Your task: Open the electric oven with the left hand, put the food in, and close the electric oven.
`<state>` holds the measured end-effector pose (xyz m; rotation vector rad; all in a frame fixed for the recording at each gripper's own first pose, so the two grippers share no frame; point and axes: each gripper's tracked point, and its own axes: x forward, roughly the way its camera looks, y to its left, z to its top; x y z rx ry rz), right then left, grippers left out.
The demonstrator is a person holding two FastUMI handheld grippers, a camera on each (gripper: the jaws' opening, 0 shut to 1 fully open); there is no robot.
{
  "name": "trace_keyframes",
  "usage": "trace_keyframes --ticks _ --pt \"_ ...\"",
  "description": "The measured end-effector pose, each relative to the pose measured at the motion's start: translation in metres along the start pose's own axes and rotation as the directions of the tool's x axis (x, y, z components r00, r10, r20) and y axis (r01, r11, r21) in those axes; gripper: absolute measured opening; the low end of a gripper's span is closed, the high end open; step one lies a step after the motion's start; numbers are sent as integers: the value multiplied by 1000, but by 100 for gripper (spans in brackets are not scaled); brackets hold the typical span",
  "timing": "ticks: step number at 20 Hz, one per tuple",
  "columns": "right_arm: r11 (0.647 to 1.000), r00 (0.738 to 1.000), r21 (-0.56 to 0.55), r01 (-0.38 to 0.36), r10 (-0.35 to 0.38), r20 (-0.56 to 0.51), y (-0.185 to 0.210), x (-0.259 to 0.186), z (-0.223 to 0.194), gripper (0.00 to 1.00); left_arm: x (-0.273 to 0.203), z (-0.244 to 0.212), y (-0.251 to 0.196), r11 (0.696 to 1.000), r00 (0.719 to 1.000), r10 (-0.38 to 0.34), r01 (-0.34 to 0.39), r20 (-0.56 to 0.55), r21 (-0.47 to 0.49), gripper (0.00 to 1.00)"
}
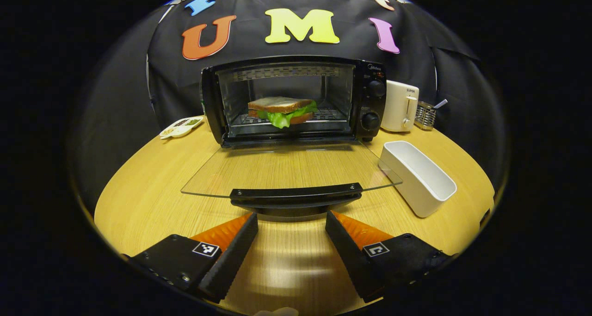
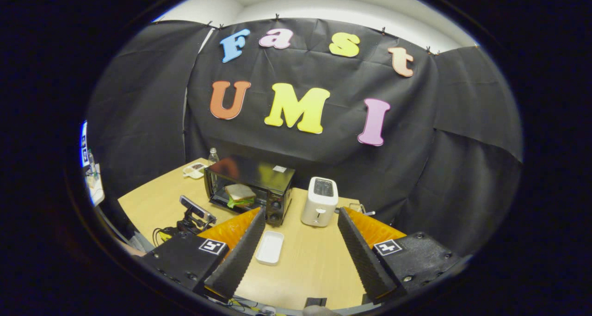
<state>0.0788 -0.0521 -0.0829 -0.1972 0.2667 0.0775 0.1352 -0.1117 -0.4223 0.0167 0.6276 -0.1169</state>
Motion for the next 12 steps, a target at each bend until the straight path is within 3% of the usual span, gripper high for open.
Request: trace_keyframes --ticks 1,4,5,11,12 --pt "1000 1000 2 -3 3 -4 1 1 -1 100 0 1 -1 1000 1000 1 -1 0 -5 97" --pt "1000 1000 5 -6 6 -13 1 7 -2 100 0 1 -2 1000 1000 -5 5 -7 -8 96" --pt "1000 1000 7 -7 7 -15 1 7 -3 96 1 2 -3 1000 1000 -8 8 -6 -10 96" --pt "1000 1000 23 -20 20 -4 2 12 1 100 -4 31 -1 1000 999 -8 9 34 -16 96" --pt "999 1000 27 -22 22 -2 2 14 2 96 -5 41 0 1000 999 -8 9 50 -16 96"
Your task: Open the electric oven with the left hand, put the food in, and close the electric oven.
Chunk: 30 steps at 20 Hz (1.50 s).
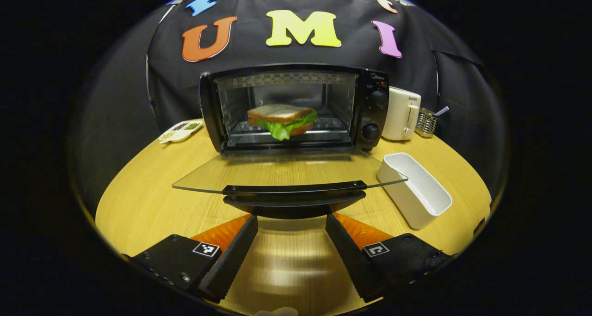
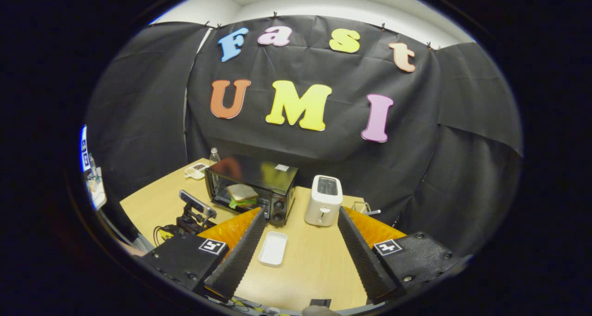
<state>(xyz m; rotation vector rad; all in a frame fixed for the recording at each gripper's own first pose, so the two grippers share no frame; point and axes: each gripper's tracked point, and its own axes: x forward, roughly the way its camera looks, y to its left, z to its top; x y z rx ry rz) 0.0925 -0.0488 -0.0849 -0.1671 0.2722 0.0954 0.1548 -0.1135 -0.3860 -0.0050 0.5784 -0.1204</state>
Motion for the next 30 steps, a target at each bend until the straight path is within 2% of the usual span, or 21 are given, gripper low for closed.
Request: trace_keyframes --ticks 1,3,4,8,9,10,11,12,13,14,15,22,26,27,28,30 --pt "1000 1000 3 -2 2 2 1 1 1 100 0 10 0 1000 1000 2 -2 16 -2 96" --pt "1000 1000 9 -2 2 0 -1 3 1 95 1 27 1 1000 999 2 -1 37 -15 96" --pt "1000 1000 14 -2 2 -1 -1 4 1 100 2 38 2 1000 999 2 -1 50 -22 96" --pt "1000 1000 28 3 -3 4 -6 9 3 100 7 75 7 1000 995 2 -1 99 -2 96" --pt "999 1000 34 6 -6 5 -7 10 3 100 9 83 8 1000 994 3 -4 108 5 100" --pt "999 1000 38 7 -7 3 -8 9 3 100 11 91 9 1000 993 3 -4 120 11 89" --pt "999 1000 41 8 -8 1 -9 9 2 100 14 97 9 1000 992 3 -6 127 17 96" --pt "999 1000 44 10 -10 0 -11 10 1 95 16 103 9 1000 991 4 -7 132 16 96" --pt "999 1000 46 14 -14 1 -12 11 2 95 18 108 9 1000 991 4 -6 137 15 96" --pt "999 1000 48 16 -16 0 -13 11 1 100 20 114 10 1000 990 5 -7 144 15 96" --pt "999 1000 49 18 -18 2 -14 12 2 95 24 120 10 1000 988 2 -5 154 16 96" --pt "999 1000 43 20 -20 -3 -16 12 2 96 46 162 15 998 980 5 -18 199 59 96" --pt "999 1000 42 12 -13 14 -10 12 8 96 30 166 10 999 977 -3 -8 214 51 96" --pt "999 1000 42 5 -6 22 -6 11 11 100 23 168 10 999 975 1 -11 222 47 96" --pt "999 999 41 -4 3 34 -1 12 15 96 13 171 11 999 973 1 -12 232 44 96" --pt "999 998 43 -26 24 53 10 12 22 96 -14 177 14 999 965 6 -16 261 37 96"
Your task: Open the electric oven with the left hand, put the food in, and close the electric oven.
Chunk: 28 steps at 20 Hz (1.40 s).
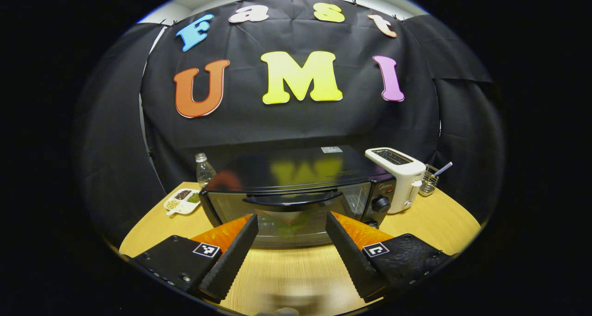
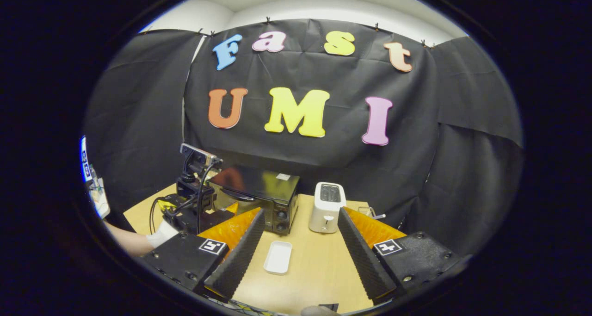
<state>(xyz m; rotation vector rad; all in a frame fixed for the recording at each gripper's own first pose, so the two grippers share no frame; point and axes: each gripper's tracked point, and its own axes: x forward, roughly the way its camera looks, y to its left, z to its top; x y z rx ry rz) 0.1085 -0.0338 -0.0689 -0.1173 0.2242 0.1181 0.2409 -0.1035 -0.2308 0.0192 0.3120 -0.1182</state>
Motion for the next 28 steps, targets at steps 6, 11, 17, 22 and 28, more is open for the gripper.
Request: trace_keyframes --ticks 6,11,17,22,28 --pt "999 998 32 -41 39 55 25 3 23 96 -97 57 29 999 993 42 -39 112 -31 96" --pt "998 993 45 -54 49 106 48 -1 43 95 -179 107 66 993 973 109 -98 204 -64 96" --pt "996 990 52 -66 58 132 78 -16 51 100 -242 154 98 989 942 145 -131 304 -67 96" --pt "999 988 45 -19 12 155 83 -32 59 95 -257 163 108 990 935 137 -122 327 -66 96" --pt "992 982 110 57 -76 172 74 -41 64 100 -259 166 110 994 939 108 -92 326 -64 96"
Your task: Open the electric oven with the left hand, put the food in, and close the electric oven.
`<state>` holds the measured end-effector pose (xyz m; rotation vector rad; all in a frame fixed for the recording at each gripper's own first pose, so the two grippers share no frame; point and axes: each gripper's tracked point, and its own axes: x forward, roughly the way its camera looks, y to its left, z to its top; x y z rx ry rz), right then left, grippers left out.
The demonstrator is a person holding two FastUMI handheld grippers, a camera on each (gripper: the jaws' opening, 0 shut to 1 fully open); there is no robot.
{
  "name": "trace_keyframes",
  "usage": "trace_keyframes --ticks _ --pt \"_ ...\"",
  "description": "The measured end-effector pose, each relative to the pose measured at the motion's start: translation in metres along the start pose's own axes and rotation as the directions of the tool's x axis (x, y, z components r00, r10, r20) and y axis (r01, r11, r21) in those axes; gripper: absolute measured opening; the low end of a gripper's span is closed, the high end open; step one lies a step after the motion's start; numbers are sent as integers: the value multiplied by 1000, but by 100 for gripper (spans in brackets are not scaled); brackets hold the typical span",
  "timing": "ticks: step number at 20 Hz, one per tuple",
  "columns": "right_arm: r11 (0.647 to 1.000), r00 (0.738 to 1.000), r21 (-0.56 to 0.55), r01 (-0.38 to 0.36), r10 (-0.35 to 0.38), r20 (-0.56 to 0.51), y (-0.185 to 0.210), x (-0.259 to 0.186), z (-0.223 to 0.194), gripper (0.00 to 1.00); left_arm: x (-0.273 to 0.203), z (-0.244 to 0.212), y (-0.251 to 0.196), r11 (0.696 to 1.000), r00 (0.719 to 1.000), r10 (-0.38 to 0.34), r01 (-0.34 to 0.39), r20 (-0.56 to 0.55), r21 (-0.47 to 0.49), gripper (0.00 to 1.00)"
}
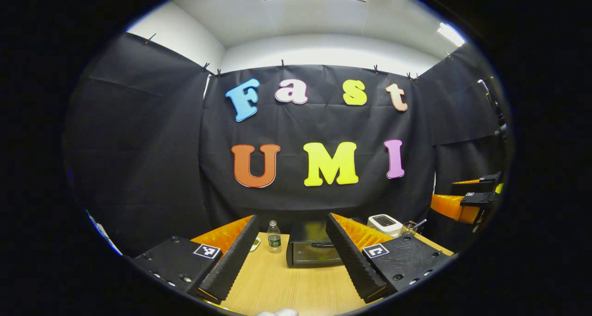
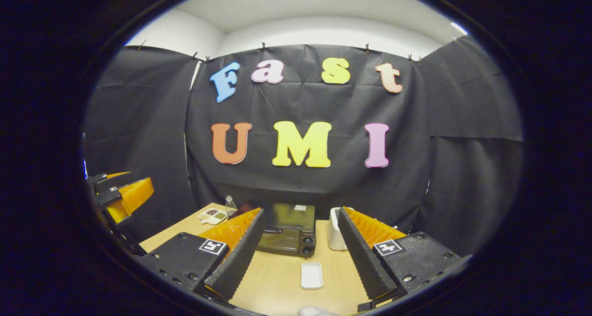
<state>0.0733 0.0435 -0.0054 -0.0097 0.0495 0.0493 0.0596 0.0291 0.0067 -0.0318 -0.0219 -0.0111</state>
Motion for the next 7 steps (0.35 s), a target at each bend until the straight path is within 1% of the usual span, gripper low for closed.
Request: trace_keyframes --ticks 2,3,5,6,7 --pt "1000 1000 10 26 -26 4 -5 -1 1 100 1 -1 1 1000 1000 -8 8 -3 3 96" --pt "999 999 16 34 -34 7 -6 -2 3 95 1 0 0 1000 1000 -15 15 -2 2 96" --pt "999 999 24 47 -47 12 -8 -3 4 95 2 -1 0 1000 1000 -21 21 -4 6 96" --pt "998 998 26 54 -54 15 -10 -4 5 100 1 -1 0 1000 1000 -23 23 -4 6 96" --pt "998 998 26 59 -60 17 -10 -4 5 95 1 -1 0 1000 1000 -26 26 -4 3 96"
